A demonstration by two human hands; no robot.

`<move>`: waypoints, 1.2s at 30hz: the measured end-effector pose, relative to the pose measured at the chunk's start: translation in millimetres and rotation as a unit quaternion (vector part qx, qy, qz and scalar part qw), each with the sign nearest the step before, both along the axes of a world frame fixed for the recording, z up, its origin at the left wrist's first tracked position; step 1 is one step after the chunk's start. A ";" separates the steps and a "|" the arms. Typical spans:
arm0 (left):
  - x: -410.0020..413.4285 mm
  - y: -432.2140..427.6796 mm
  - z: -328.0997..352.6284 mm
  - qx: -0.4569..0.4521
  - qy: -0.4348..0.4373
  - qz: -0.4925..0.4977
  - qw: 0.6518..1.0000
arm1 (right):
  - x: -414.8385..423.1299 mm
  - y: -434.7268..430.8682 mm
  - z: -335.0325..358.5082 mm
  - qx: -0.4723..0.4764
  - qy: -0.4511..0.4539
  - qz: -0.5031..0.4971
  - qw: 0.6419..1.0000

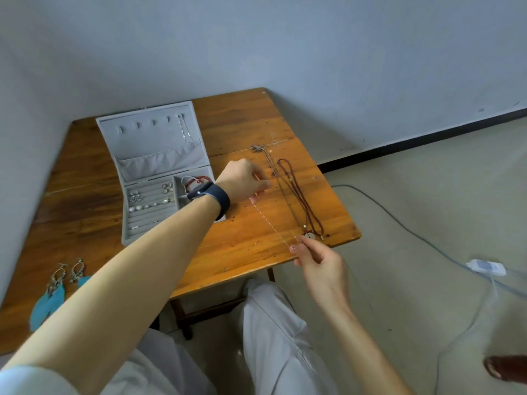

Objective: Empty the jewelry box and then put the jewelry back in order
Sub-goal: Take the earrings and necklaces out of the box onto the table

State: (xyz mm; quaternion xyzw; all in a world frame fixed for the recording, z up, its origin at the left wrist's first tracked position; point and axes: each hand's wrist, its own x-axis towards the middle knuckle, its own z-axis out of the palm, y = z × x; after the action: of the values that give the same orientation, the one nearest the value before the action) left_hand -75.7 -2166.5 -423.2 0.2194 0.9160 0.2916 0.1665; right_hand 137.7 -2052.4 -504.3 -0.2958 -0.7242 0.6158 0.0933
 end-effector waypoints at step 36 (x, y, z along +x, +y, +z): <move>8.2 3.3 -57.5 -0.103 0.245 -0.070 0.961 | 9.6 15.2 -25.3 0.451 0.111 0.098 0.880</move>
State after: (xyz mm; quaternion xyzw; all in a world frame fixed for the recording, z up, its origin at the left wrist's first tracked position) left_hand -67.5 -2163.1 -480.7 0.3290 0.9364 0.1203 -0.0218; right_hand 147.3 -2037.1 -529.6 -0.0785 -0.9338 0.2577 0.2356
